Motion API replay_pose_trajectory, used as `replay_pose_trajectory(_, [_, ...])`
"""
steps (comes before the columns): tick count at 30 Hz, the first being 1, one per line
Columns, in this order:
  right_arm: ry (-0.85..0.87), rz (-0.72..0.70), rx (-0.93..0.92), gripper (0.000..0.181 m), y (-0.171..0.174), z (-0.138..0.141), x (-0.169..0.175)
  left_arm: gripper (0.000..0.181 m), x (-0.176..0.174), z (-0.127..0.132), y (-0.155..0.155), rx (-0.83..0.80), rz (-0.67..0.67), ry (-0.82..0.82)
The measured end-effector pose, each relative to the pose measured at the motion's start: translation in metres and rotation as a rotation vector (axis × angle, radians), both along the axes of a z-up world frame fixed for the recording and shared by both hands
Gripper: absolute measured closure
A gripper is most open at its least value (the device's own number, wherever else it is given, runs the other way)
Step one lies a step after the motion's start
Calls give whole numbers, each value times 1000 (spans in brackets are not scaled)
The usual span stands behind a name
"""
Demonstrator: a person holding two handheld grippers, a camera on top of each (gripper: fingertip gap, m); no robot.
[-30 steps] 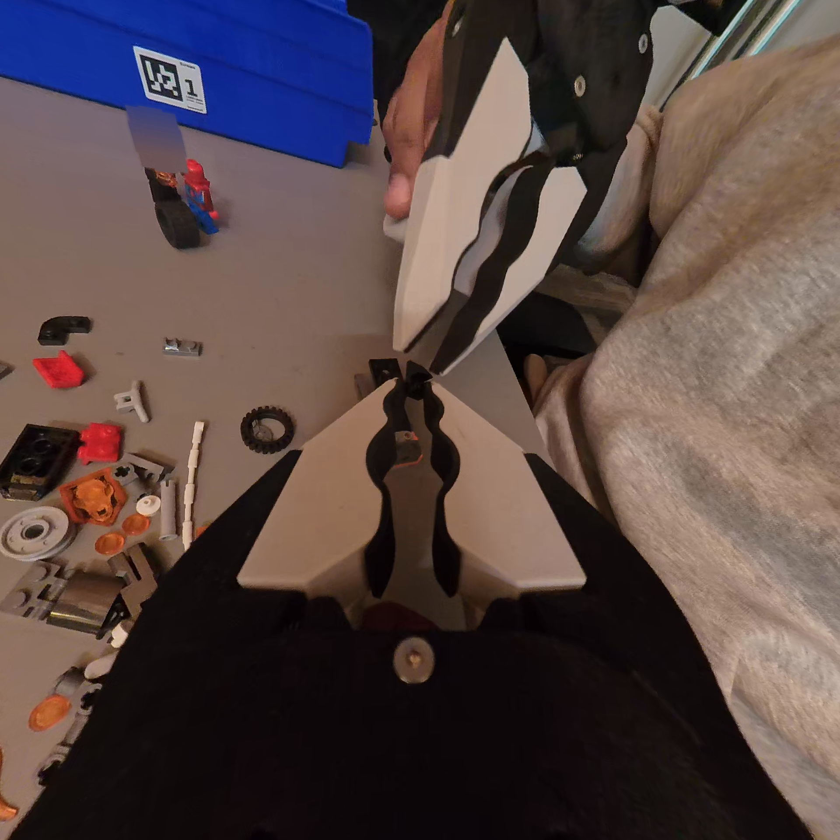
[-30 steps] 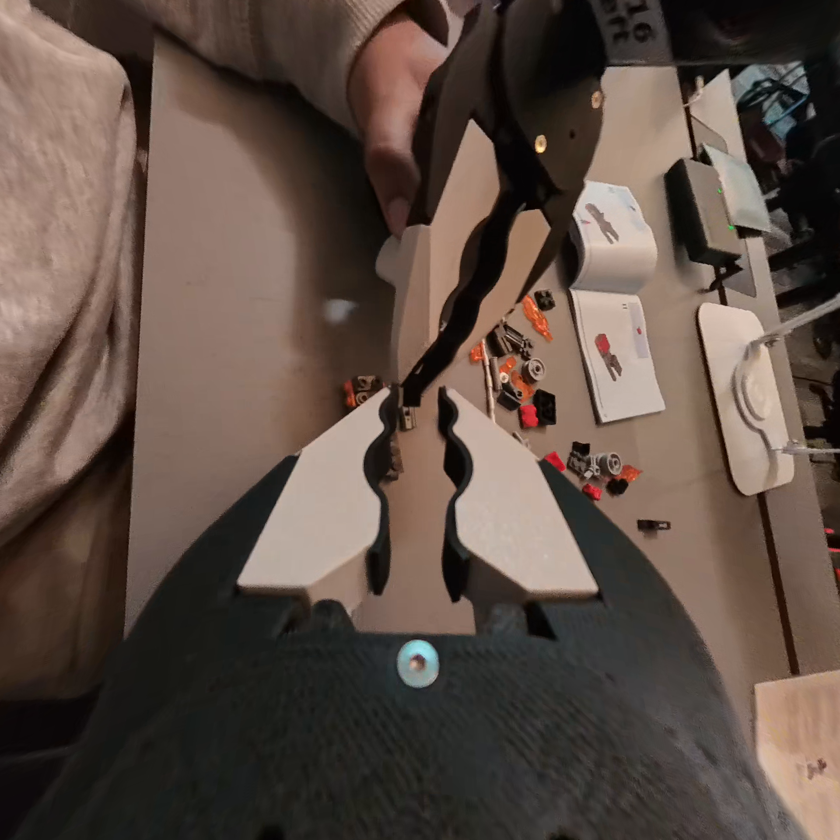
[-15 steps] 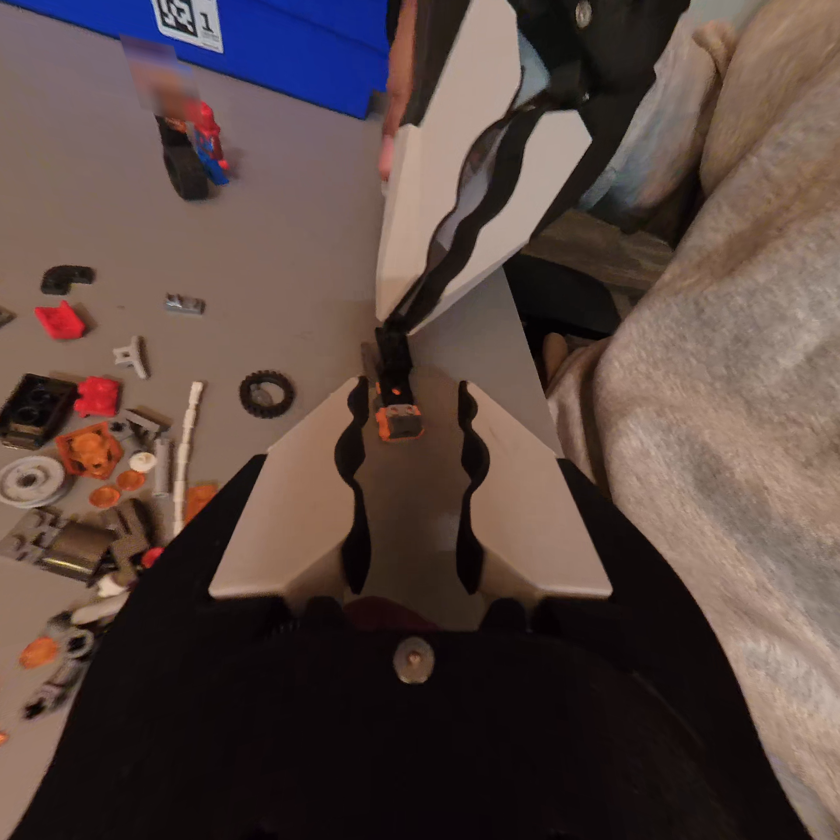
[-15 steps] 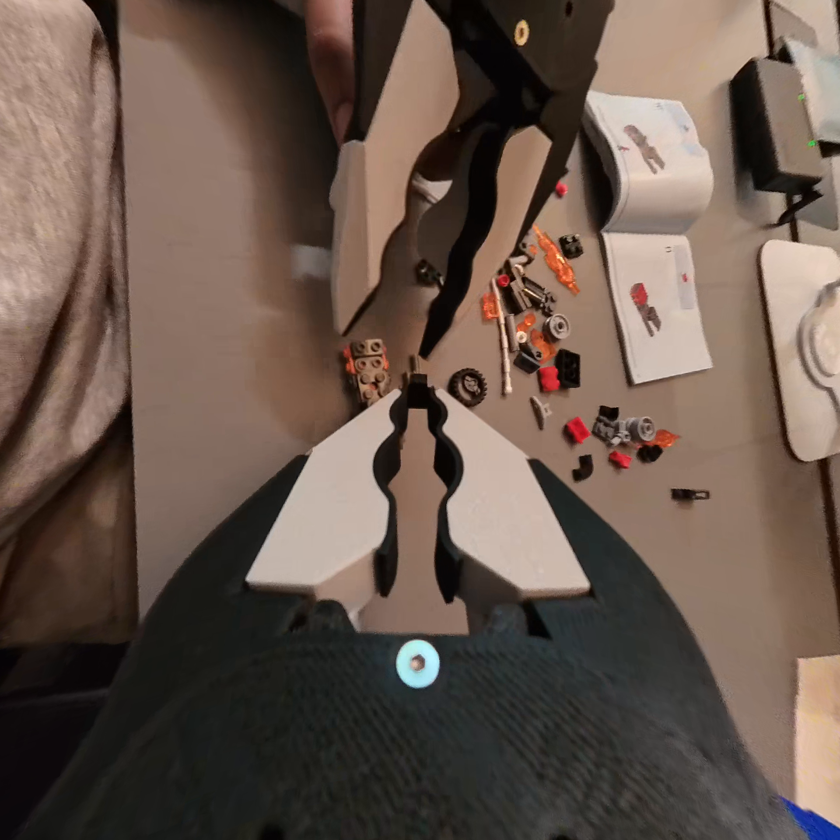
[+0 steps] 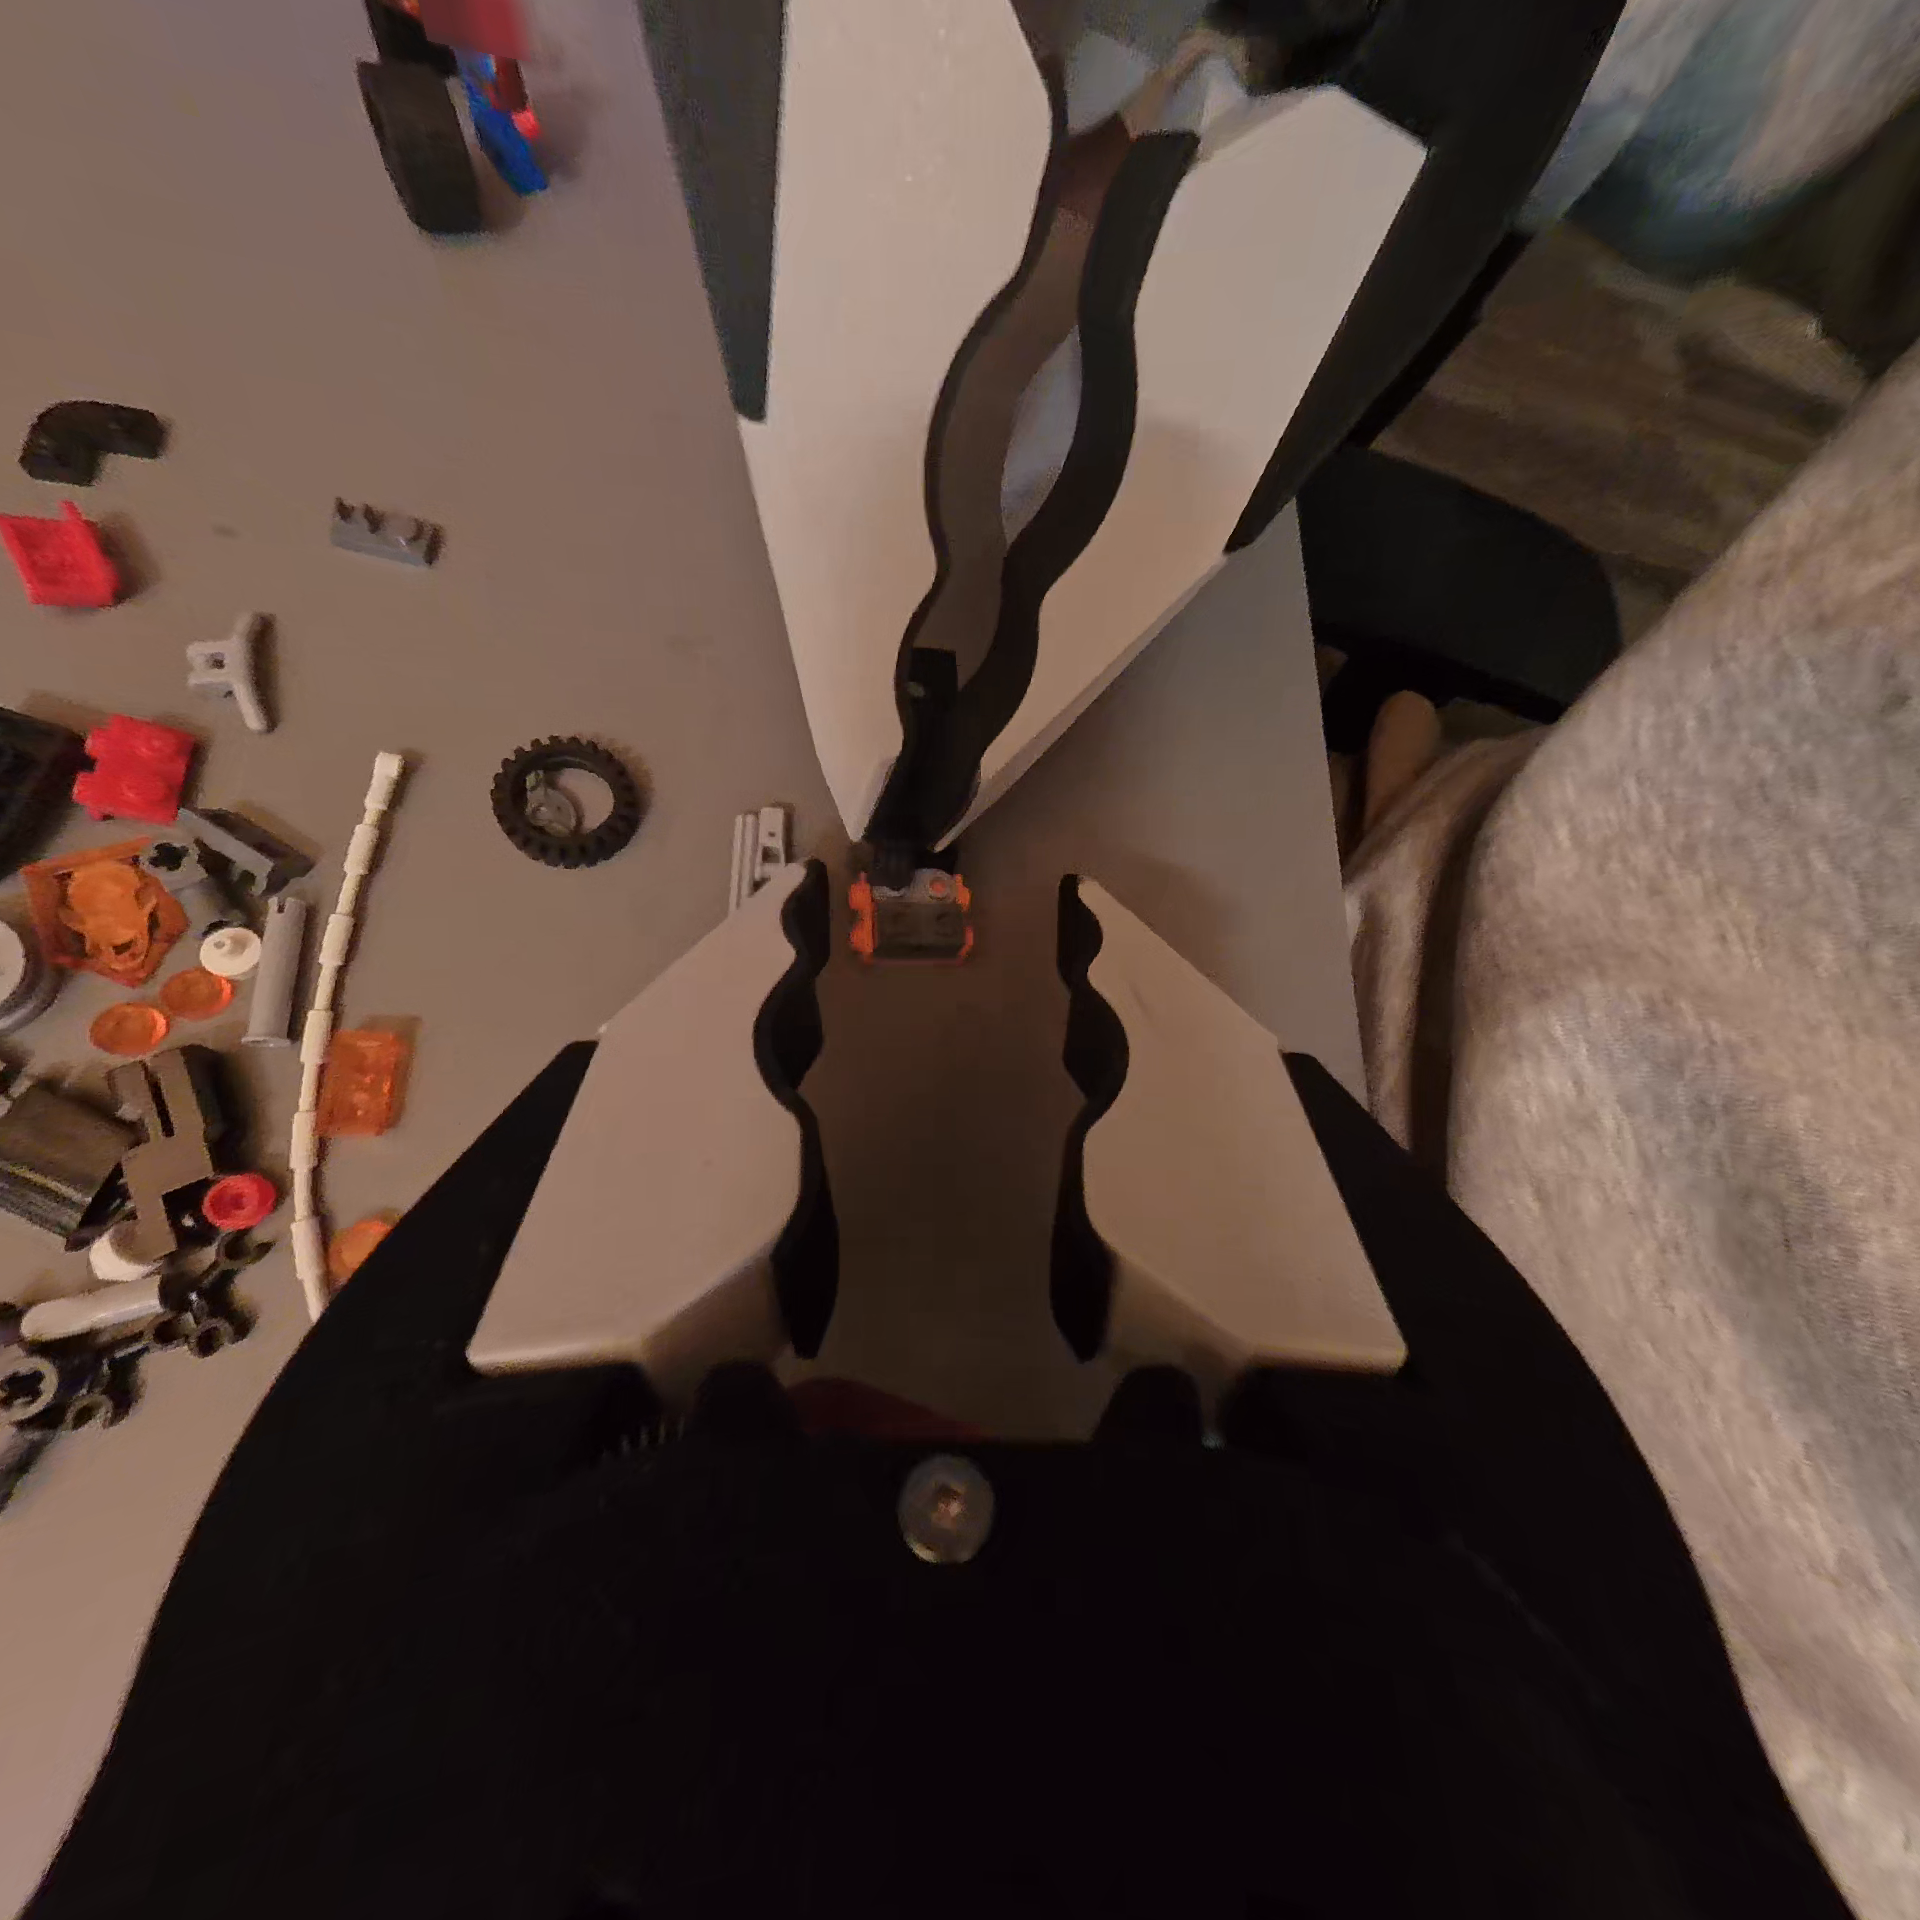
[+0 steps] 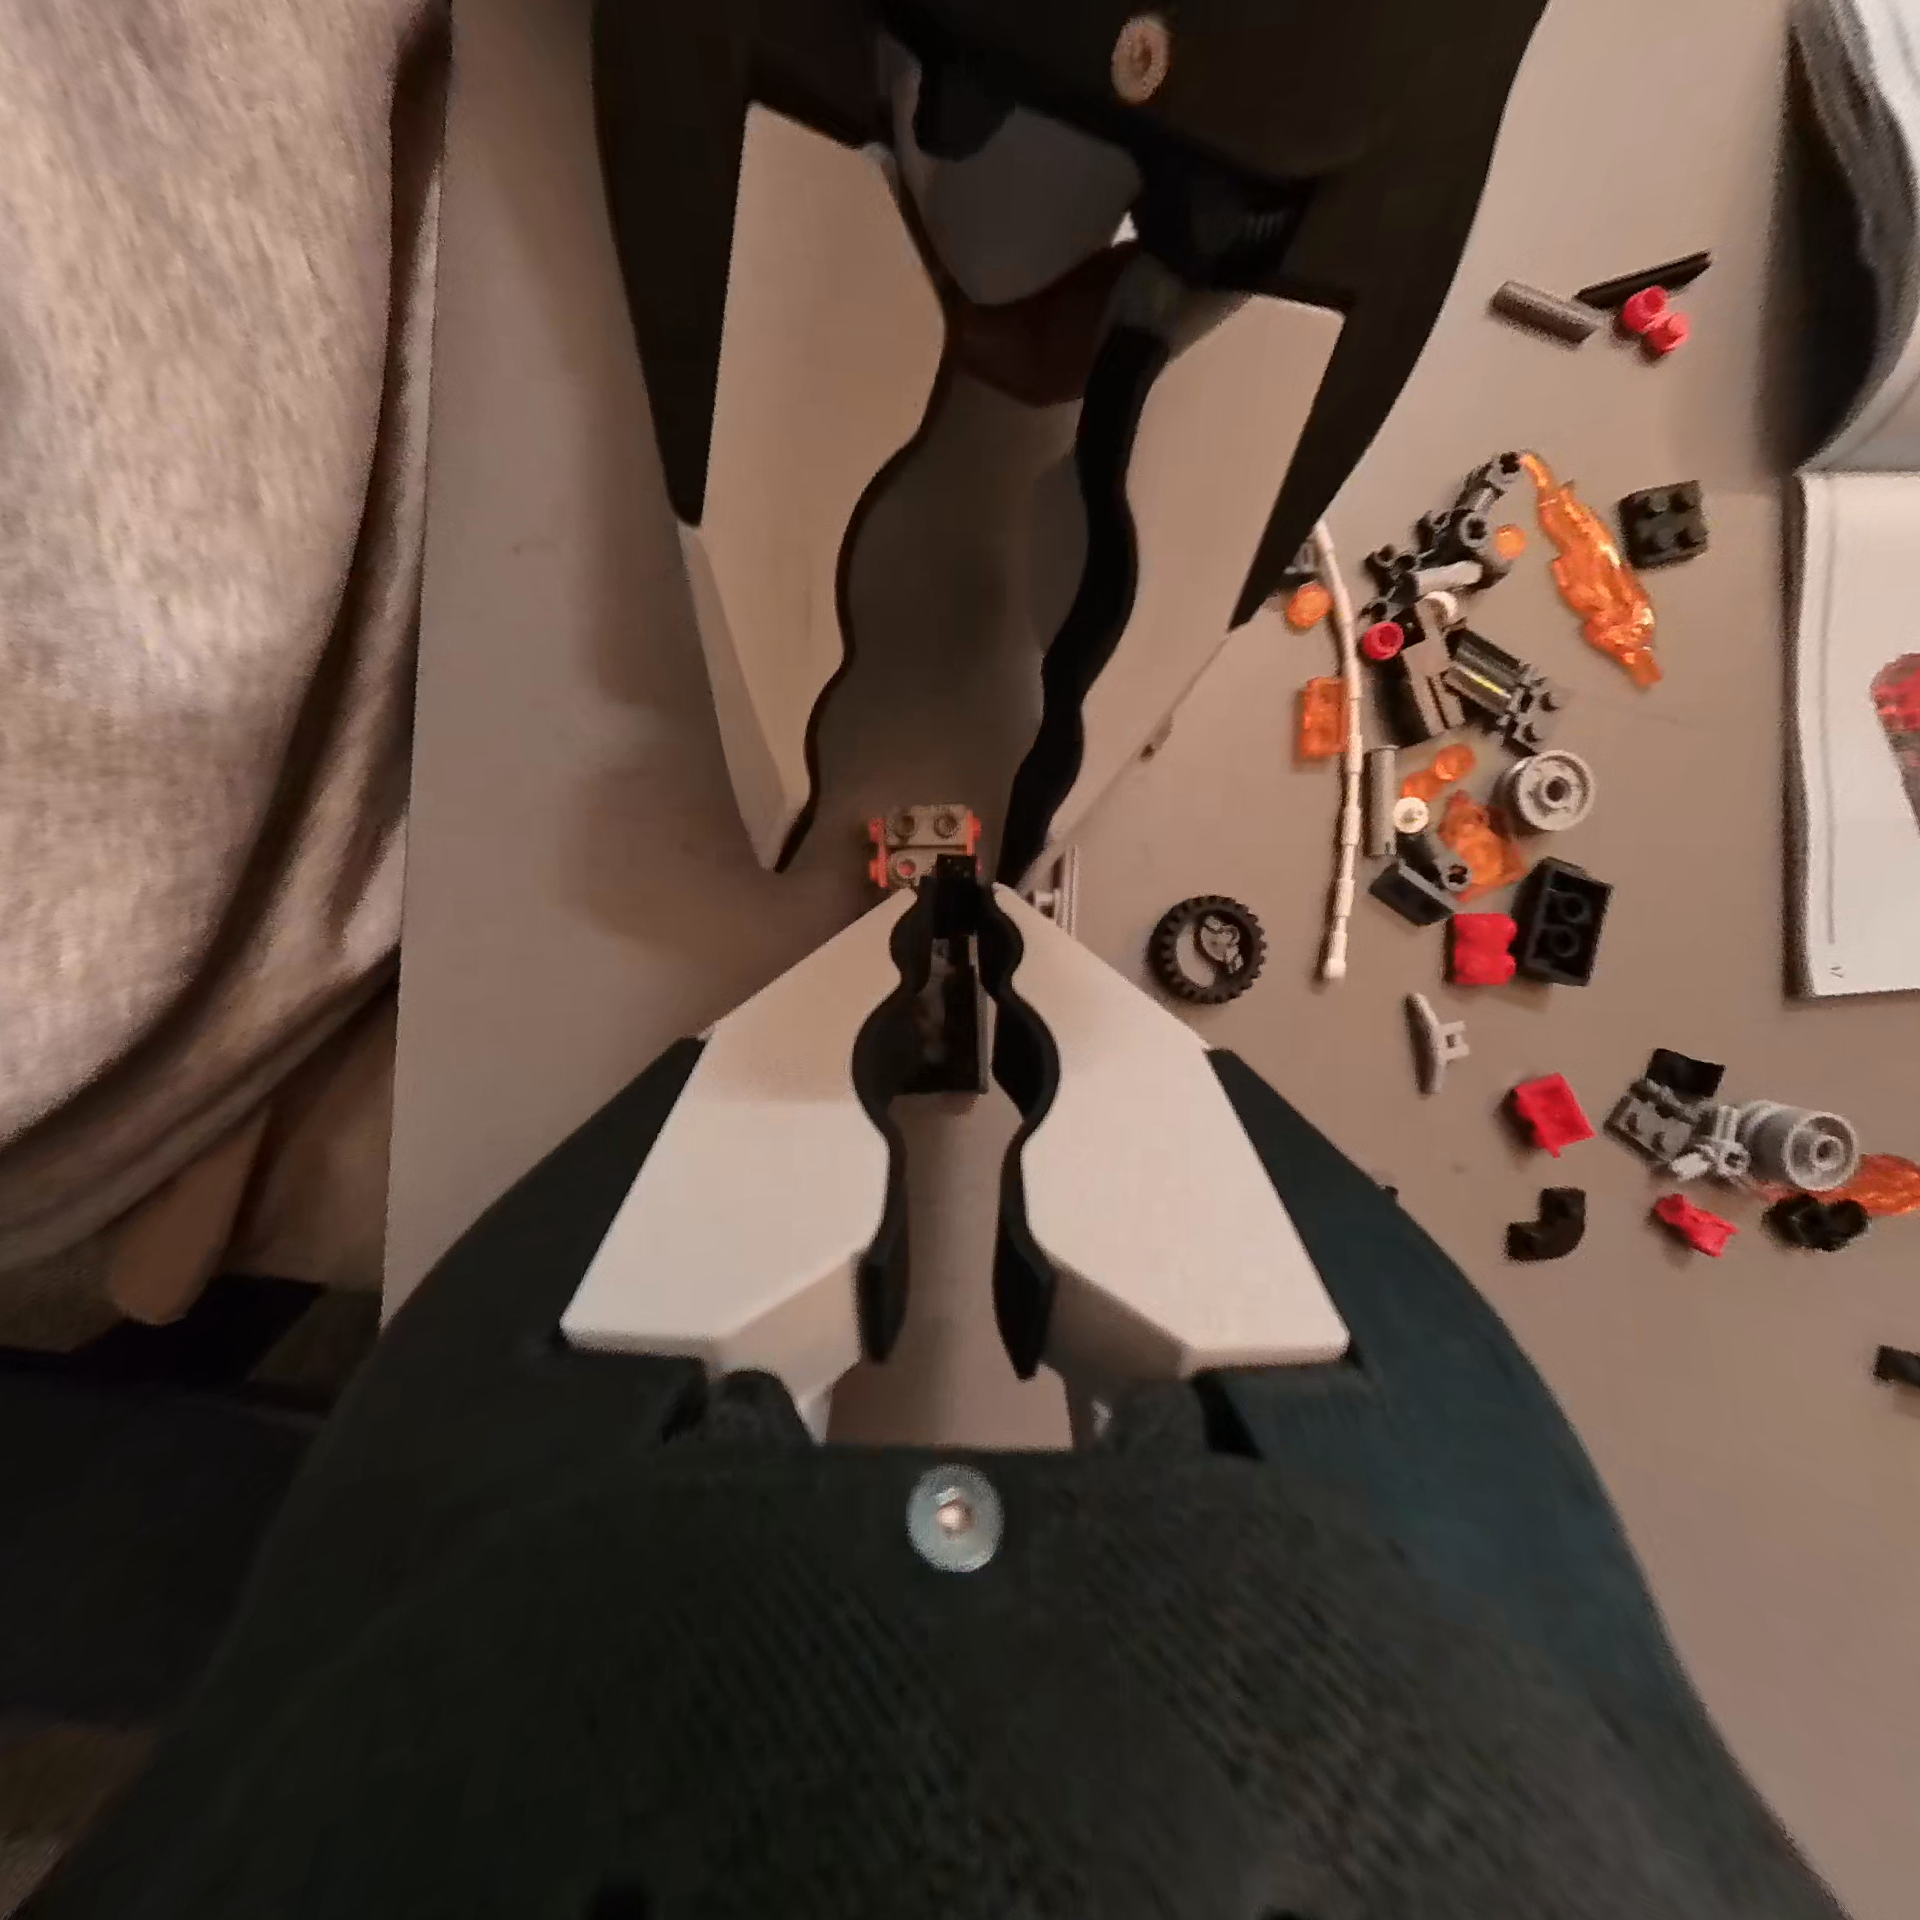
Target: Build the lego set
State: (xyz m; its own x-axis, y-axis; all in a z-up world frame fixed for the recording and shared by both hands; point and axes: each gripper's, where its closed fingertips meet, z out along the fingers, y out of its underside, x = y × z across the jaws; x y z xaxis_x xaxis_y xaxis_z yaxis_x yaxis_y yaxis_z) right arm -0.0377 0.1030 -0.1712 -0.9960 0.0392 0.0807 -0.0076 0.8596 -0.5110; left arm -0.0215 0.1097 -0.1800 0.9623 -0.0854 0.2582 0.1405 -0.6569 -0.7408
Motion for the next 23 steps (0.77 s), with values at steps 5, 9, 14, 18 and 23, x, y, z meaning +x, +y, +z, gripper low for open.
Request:
replay_pose_trajectory(5, [-10, 2, 53, 175, 5, -2, 1, 139, 2, -7, 0, -43, -11, 63])
replay_pose_trajectory(9, [-29, 5, 65, 175, 6, -4, 1, 142, 1, -7, 0, -41, -7, 41])
replay_pose_trajectory(14, [-41, 11, 81, 170, 6, -5, 3, 142, 1, -7, 0, -42, -7, 45])
replay_pose_trajectory(18, [-38, 4, 84, 165, 6, -2, 4, 143, 1, -7, 0, -42, -8, 41])
replay_pose_trajectory(23, [-22, -6, 69, 165, 5, 2, 4, 143, 1, -7, 0, -42, -8, 39])
